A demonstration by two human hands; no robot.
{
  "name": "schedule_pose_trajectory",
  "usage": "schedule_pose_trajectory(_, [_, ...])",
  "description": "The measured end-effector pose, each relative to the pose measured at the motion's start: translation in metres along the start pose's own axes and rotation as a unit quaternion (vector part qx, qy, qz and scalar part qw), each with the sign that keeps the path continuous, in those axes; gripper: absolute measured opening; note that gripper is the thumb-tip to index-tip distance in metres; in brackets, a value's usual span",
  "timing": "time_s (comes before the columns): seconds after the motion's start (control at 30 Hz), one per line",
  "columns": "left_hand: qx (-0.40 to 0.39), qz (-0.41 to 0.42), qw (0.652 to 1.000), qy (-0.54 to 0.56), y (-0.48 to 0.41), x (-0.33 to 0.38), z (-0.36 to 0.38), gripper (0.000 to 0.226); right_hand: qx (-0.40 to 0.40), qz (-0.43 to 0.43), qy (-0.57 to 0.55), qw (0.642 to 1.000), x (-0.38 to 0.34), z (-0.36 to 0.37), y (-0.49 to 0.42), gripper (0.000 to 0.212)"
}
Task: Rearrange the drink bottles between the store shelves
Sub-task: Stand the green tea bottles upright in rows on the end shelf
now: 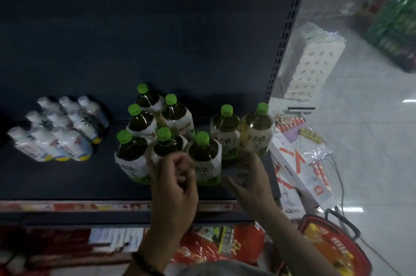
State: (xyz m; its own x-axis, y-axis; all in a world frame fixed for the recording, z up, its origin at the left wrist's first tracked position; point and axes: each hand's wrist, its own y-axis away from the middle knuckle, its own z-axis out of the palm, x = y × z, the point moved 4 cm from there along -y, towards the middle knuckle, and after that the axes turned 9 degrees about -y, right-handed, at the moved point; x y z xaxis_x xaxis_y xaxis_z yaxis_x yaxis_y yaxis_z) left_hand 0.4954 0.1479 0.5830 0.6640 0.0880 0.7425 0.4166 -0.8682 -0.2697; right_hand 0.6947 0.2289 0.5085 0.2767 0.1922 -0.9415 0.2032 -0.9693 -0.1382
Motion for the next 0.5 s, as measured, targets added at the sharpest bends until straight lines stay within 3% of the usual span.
schedule_pose_trajectory(0.1, [-0.103,-0.057,0.993,-0.005,0.015,-0.025,0.008,0.052,-0.019,-0.029,0.027,0.999,-0.017,0.016,-0.014,0.093])
schedule_pose_trajectory(0.2, [-0.165,-0.042,0.985,-0.02,0.015,-0.035,0.012,0.063,-0.024,-0.085,0.021,0.996,-0.035,0.027,-0.021,0.089])
schedule_pose_trajectory(0.37, [-0.207,-0.059,0.975,0.058,0.019,-0.04,0.018,0.079,-0.005,-0.052,-0.013,0.999,-0.049,0.031,-0.016,0.081])
schedule_pose_trajectory(0.5, [-0.214,-0.026,0.975,0.059,0.018,-0.036,0.028,0.07,-0.021,-0.009,0.015,1.0,-0.041,0.003,-0.006,0.084])
